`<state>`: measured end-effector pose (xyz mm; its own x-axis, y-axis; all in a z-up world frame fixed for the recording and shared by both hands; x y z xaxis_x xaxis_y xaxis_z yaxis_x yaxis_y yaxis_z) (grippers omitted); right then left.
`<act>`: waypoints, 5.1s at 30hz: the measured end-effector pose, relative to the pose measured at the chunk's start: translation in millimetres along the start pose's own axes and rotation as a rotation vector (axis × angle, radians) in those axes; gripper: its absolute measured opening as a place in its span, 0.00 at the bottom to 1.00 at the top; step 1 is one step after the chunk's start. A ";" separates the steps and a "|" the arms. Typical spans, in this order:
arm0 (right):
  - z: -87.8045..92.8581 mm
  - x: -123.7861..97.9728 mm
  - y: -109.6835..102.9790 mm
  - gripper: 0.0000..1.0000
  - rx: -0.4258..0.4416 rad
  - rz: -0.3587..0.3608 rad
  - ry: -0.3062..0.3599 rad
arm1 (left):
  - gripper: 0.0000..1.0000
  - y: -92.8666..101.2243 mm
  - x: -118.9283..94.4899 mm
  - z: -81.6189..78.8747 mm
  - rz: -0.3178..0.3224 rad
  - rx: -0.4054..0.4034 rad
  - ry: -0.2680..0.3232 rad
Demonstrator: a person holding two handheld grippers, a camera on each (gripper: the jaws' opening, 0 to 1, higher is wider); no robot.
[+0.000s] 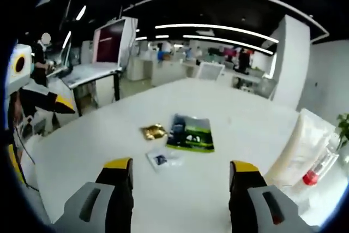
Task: Arrange the skincare products in the storage area until every visible bottle or jar stands upright without overlapping.
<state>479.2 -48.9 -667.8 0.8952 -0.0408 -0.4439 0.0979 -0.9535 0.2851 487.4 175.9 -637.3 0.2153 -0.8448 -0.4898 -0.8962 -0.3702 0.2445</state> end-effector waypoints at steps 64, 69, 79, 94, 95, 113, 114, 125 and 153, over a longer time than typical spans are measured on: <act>36.3 135.6 48.1 0.07 0.180 0.177 -0.097 | 0.90 -32.5 22.4 14.5 0.015 -0.172 -0.018; 38.9 132.9 47.2 0.02 0.180 0.204 -0.097 | 0.86 -53.8 41.5 -6.8 0.001 -0.149 0.003; 40.2 128.6 43.7 0.01 0.216 0.221 -0.081 | 0.72 -99.9 88.8 -41.2 -0.005 -0.136 0.026; 40.9 126.7 41.9 0.00 0.216 0.231 -0.073 | 0.57 -152.6 157.5 -50.4 -0.019 -0.394 -0.031; 41.1 126.9 42.2 0.00 0.215 0.232 -0.072 | 0.57 -158.1 162.5 -50.2 -0.026 -0.405 -0.029; 44.6 132.1 45.1 0.00 0.193 0.248 -0.055 | 0.48 -167.1 207.4 -58.7 -0.026 -0.548 -0.016; 44.6 132.2 45.2 0.00 0.193 0.248 -0.055 | 0.47 -162.7 204.6 -57.7 -0.023 -0.540 -0.019; 46.6 134.6 47.4 0.00 0.215 0.247 -0.047 | 0.29 -157.1 217.3 -59.6 -0.011 -0.618 -0.055; 42.7 112.0 43.6 0.00 0.258 0.244 -0.059 | 0.00 -147.5 204.1 -44.2 -0.017 -0.814 0.013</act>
<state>565.2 -107.8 -741.4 0.8510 -0.2868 -0.4400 -0.2357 -0.9572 0.1681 680.8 40.9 -736.4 0.2350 -0.8393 -0.4902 -0.3311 -0.5433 0.7715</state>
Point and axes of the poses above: the point that each gripper's makers call its tool centre point, and the gripper's own axes: x roughly forward along the fingers, y roughly to its right, z roughly out of its underside, the point moved 8 cm from there along -x, roughly backward along the fingers, and after that the axes turned 12 degrees about -x, right-handed, at the moved point
